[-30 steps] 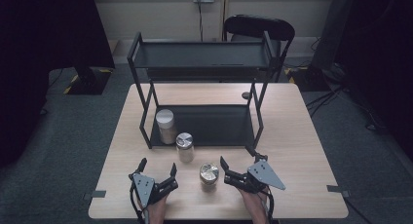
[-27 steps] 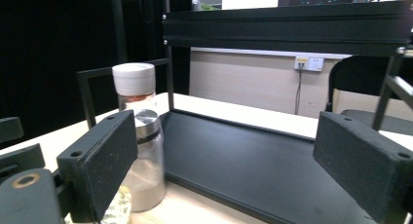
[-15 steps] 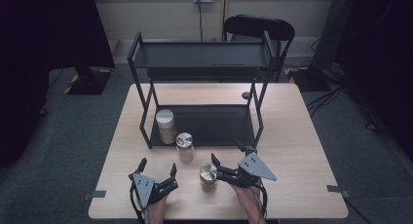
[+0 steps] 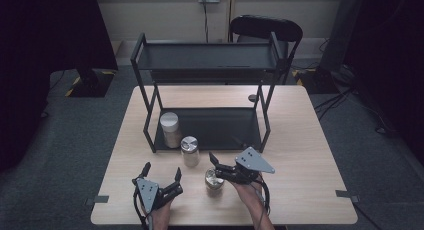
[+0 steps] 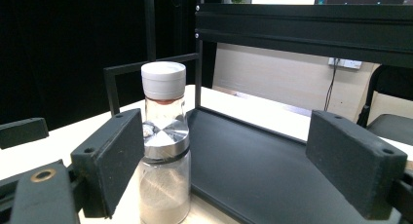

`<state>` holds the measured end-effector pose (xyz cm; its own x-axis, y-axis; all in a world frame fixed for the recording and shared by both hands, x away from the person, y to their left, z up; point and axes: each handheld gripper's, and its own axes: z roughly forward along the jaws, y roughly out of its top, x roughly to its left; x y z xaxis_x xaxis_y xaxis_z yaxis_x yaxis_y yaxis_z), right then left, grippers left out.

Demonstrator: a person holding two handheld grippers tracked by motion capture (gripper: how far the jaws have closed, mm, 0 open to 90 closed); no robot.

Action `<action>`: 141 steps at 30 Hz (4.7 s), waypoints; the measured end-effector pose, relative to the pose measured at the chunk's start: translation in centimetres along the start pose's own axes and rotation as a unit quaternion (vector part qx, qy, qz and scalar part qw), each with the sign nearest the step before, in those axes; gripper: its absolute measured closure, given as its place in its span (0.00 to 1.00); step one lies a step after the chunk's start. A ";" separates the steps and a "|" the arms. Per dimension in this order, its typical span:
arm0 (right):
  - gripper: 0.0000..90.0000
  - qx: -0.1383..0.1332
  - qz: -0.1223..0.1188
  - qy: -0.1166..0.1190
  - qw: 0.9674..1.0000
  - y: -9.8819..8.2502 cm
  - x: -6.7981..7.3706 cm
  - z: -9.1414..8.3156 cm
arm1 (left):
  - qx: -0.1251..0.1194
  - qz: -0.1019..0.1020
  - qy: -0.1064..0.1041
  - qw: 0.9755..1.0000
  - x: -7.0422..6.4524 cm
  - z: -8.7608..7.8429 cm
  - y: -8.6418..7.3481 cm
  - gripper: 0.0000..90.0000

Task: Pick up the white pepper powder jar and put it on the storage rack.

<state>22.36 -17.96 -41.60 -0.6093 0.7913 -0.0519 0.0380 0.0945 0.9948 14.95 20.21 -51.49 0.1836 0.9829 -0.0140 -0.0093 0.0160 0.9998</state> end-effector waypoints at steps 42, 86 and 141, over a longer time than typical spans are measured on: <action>0.16 0.024 -0.020 0.062 0.998 2.5 -1.7 6.7 | 0.000 -0.001 -0.001 1.000 0.1 0.0 0.0 0.00; 0.23 0.161 -0.052 0.138 0.976 6.8 -2.9 13.1 | 0.004 -0.005 -0.001 1.000 0.2 0.1 0.2 0.00; 0.40 0.202 -0.066 0.177 0.961 6.8 -2.9 14.3 | 0.007 -0.011 0.000 1.000 0.2 0.1 0.2 0.00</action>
<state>35.72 -11.00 -35.91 -0.8584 0.5080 -0.0717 0.2025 0.4639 0.8624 15.13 20.39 -51.25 0.1831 0.9824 -0.0369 0.0077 0.0361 0.9993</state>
